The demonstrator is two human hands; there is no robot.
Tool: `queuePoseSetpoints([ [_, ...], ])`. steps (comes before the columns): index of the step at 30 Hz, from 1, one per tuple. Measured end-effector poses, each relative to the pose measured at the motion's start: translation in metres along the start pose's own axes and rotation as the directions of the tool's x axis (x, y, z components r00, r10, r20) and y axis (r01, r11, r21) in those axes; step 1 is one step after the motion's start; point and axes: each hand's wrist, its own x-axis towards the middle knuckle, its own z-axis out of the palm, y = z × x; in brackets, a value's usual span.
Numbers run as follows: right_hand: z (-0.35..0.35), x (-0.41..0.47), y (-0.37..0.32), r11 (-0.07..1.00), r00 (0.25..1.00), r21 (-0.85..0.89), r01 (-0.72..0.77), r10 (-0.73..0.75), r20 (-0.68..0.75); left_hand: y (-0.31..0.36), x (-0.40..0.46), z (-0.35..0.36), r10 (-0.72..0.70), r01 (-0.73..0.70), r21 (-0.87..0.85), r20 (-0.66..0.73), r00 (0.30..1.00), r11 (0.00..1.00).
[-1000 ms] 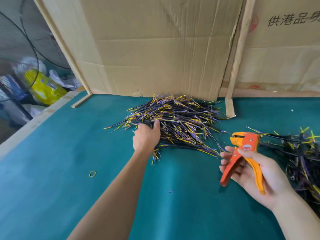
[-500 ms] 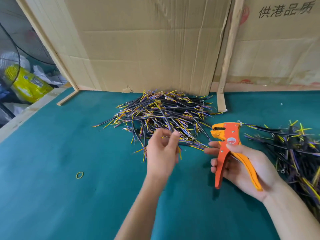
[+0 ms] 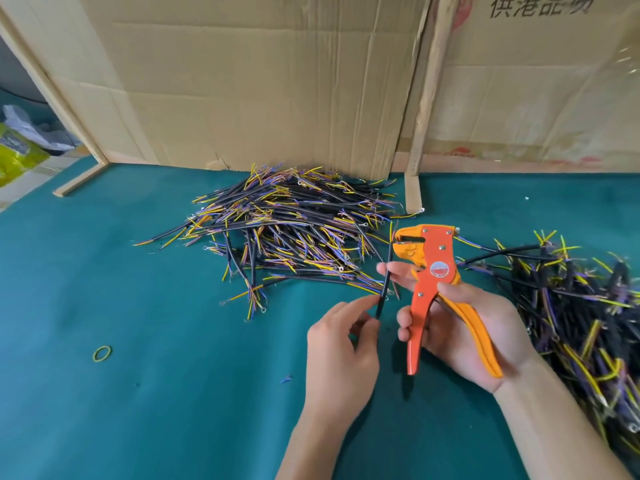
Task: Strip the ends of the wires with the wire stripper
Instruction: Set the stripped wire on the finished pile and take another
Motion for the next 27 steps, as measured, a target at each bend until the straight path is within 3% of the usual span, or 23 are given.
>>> queuePoseSetpoints([
  [13,0.000,-0.005,-0.008,0.970,0.985,0.178,0.167,-0.171,0.006,0.005,0.001,0.001,-0.216,0.200,-0.148,-0.097,0.972,0.969],
  [27,-0.004,-0.006,-0.016,0.947,0.971,0.222,0.234,-0.238,-0.006,0.007,0.000,-0.002,-0.251,0.213,-0.334,-0.076,0.965,0.918],
])
